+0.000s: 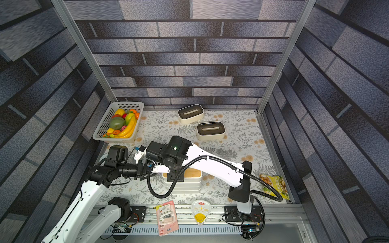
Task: Stack the tissue boxes
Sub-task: Place the tissue box at the tissue box, then pick up the tissue box from the center of the board.
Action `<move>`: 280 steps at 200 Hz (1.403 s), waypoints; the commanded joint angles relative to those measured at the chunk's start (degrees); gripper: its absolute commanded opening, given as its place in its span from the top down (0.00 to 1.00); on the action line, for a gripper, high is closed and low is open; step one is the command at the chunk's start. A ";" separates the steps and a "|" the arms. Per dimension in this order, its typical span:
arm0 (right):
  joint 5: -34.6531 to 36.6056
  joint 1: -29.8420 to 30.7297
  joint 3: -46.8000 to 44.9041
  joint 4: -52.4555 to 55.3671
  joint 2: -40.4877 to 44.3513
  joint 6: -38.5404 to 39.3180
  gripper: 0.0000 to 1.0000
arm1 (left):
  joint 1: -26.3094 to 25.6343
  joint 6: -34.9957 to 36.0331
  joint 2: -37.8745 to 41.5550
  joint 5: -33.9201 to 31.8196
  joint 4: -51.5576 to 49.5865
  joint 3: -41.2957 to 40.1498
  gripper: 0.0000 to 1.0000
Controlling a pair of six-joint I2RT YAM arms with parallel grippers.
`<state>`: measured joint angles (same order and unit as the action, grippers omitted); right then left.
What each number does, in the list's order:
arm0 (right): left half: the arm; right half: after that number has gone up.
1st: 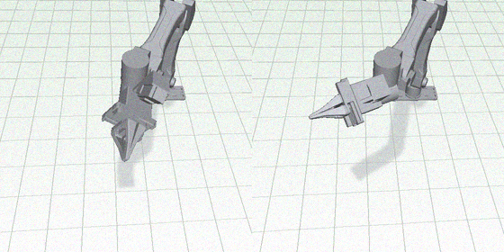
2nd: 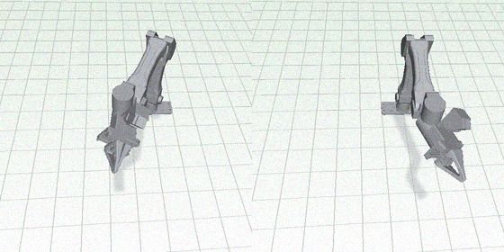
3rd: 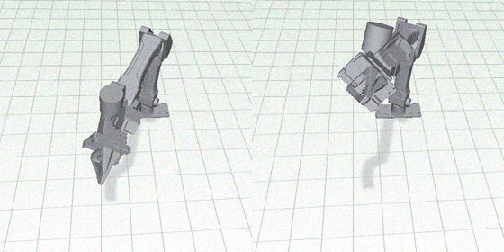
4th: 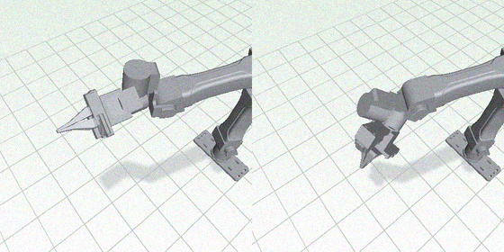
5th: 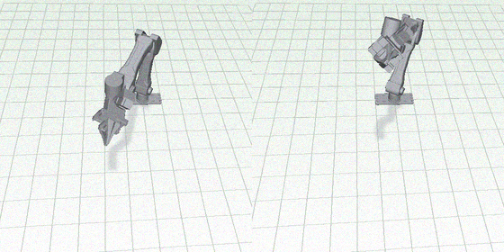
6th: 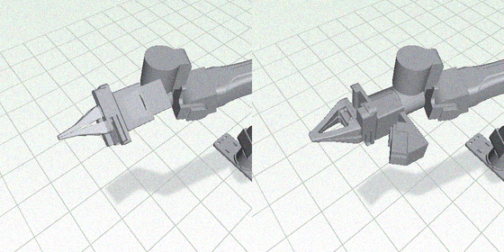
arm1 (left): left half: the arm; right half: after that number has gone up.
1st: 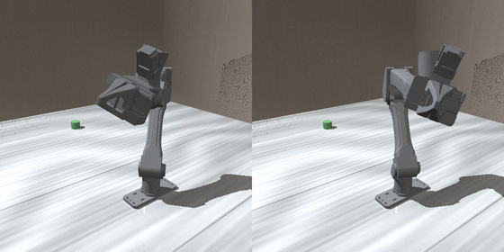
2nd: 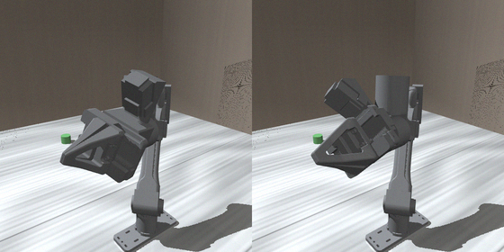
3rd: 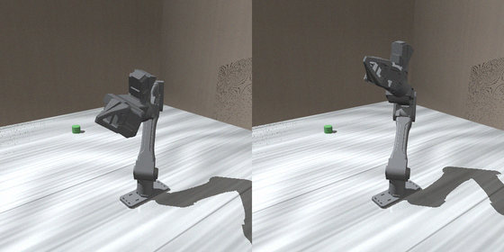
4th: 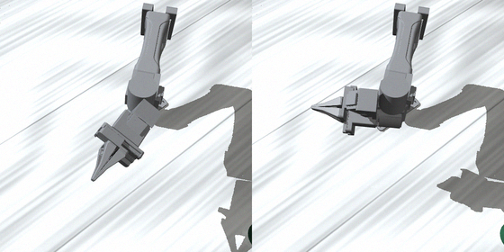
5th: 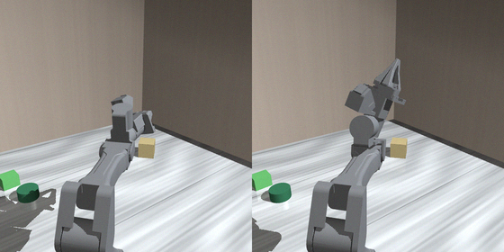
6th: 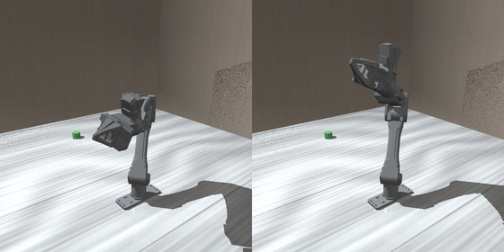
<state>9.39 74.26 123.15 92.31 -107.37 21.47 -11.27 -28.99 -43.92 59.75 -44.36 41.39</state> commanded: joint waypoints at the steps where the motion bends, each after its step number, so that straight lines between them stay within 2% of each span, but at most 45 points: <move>1: -0.60 0.49 1.50 11.22 1.90 -0.30 0.32 | 0.33 -0.55 0.71 0.70 -0.73 1.56 0.00; 83: -0.10 0.52 1.95 9.72 8.04 -1.20 0.30 | 5.01 1.68 -1.00 -0.49 -5.97 11.16 0.00; 102: 2.74 0.41 -1.09 2.91 13.54 -2.66 0.31 | 5.86 2.28 -2.39 -2.37 -6.77 14.40 0.00; 117: 4.76 -0.63 -7.75 -7.02 20.44 -3.32 0.27 | 6.08 2.83 -4.51 -4.70 -7.33 17.56 0.00; 129: 2.25 -4.79 -12.55 -13.40 25.07 -4.10 0.26 | 6.11 3.15 -6.82 -6.66 -7.71 20.63 0.00; 141: -1.47 -11.77 -15.61 -16.99 28.13 -5.52 0.28 | 6.04 3.45 -9.37 -7.97 -7.76 23.50 0.00; 154: -2.11 -18.65 -18.65 -20.00 30.24 -6.14 0.28 | 5.77 3.85 -12.40 -11.39 -7.76 26.50 0.00; 179: -3.74 -30.62 -23.54 -25.68 30.92 -5.66 0.24 | 4.32 3.04 -18.59 -17.22 -6.03 31.20 0.00; 196: -7.95 -38.84 -26.17 -30.25 29.64 -4.34 0.23 | 2.62 1.86 -23.51 -21.07 -3.50 34.10 0.00; 220: -9.55 -48.31 -26.65 -34.39 23.69 -0.29 0.22 | 0.79 1.94 -31.49 -24.41 -1.31 38.56 0.00; 242: -9.28 -52.61 -24.53 -35.17 15.43 9.24 0.22 | 0.53 2.95 -38.34 -24.96 1.26 41.24 0.00; 280: -8.40 -56.88 -15.61 -32.28 -0.29 21.97 0.26 | 1.97 4.04 -47.21 -17.85 11.84 41.73 0.00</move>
<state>1.48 18.96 102.52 59.31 -101.34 32.51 -10.39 -26.94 -87.83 37.78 -40.12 81.43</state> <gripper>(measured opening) 0.745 0.997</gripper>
